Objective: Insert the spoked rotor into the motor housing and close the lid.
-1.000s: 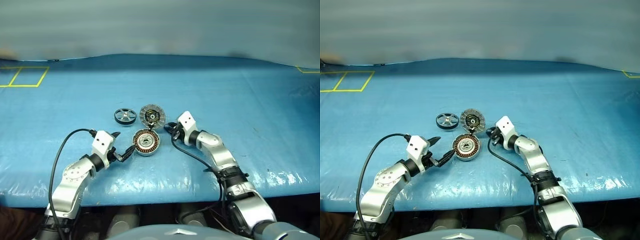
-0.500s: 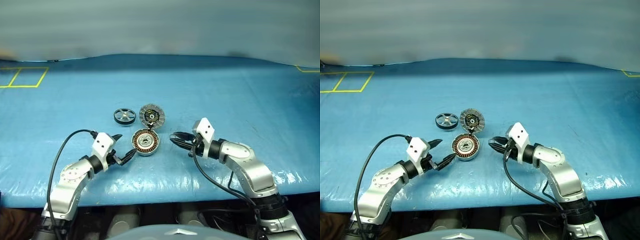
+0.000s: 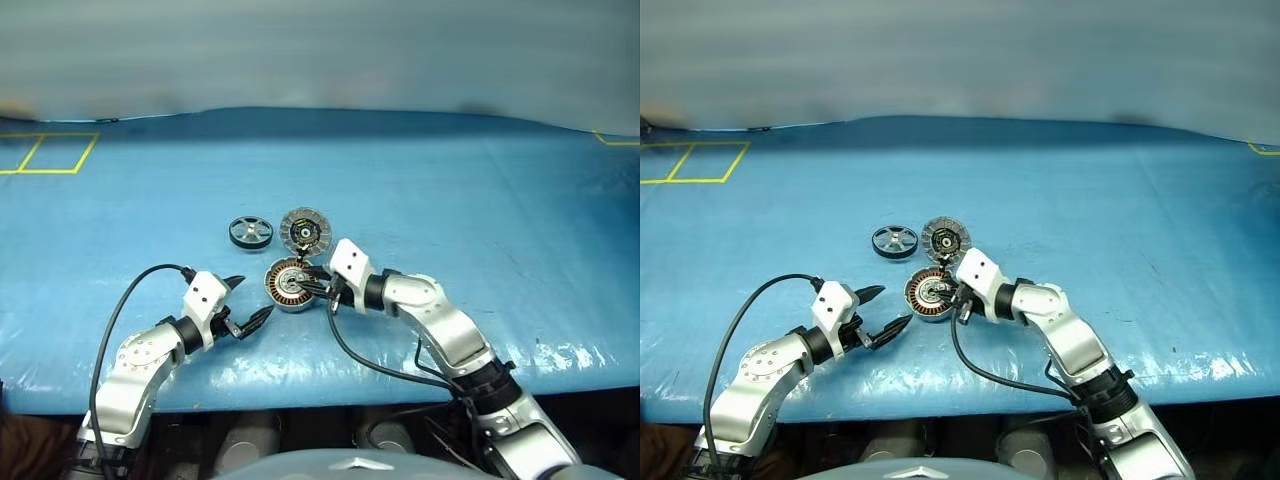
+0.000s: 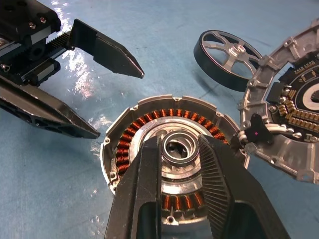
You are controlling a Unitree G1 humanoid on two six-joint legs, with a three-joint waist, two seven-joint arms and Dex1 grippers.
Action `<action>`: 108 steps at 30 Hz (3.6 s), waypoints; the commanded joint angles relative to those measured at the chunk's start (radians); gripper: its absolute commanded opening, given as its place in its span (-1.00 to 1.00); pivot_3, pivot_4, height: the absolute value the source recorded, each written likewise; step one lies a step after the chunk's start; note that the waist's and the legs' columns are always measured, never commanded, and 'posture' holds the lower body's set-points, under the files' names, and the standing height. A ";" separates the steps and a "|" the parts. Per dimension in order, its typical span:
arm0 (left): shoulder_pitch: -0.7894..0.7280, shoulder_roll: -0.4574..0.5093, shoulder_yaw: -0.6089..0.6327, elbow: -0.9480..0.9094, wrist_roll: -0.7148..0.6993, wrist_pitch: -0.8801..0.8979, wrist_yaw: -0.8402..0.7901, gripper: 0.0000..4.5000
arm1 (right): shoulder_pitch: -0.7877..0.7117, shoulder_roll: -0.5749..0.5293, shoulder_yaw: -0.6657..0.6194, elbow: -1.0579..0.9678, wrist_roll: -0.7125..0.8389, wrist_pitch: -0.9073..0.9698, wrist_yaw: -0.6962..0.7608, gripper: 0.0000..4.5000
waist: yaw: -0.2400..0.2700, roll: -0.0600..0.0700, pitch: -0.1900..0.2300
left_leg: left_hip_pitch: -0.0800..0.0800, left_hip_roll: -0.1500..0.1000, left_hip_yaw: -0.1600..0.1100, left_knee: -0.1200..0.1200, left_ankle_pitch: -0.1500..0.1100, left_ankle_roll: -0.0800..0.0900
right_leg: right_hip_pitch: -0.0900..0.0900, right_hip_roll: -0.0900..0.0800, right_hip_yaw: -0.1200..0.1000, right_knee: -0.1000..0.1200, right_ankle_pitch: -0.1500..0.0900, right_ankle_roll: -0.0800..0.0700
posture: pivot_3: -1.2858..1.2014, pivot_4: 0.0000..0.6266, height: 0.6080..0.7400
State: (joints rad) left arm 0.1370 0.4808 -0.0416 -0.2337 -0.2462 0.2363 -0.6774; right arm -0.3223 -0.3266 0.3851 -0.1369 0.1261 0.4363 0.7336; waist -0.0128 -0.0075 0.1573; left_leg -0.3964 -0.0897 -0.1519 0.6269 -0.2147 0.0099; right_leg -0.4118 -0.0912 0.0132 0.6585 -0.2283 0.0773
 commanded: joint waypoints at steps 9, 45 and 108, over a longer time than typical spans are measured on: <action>0.005 0.012 0.007 -0.037 -0.002 -0.027 -0.019 1.00 | -0.033 0.061 0.014 0.070 -0.026 -0.058 0.002 -0.68 | -0.001 0.000 0.000 | 0.000 0.000 0.000 0.000 0.000 0.000 | 0.000 0.000 0.000 0.000 0.002 -0.004 | 0.03 -0.52 1.00; 0.000 0.001 0.005 -0.012 0.027 -0.066 0.001 1.00 | -0.037 0.074 0.012 0.155 -0.057 -0.108 0.003 -0.68 | -0.001 0.000 0.000 | 0.000 0.000 0.000 0.000 0.000 0.000 | 0.000 0.000 0.000 0.000 0.001 -0.002 | 0.03 -0.52 1.00; 0.005 -0.007 -0.006 -0.020 0.044 -0.046 0.025 1.00 | -0.027 0.087 0.001 0.123 0.002 0.005 0.023 -0.99 | -0.002 0.000 0.000 | 0.000 0.000 0.000 0.000 0.000 0.000 | 0.000 0.000 0.000 0.000 0.001 -0.002 | 0.03 -0.52 1.00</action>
State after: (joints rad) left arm 0.1441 0.4748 -0.0505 -0.2335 -0.1991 0.1922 -0.6548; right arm -0.3444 -0.2367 0.3695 0.0195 0.1342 0.4271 0.7446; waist -0.0150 -0.0071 0.1575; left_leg -0.3962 -0.0898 -0.1519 0.6267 -0.2147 0.0097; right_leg -0.4121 -0.0911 0.0131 0.6586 -0.2273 0.0755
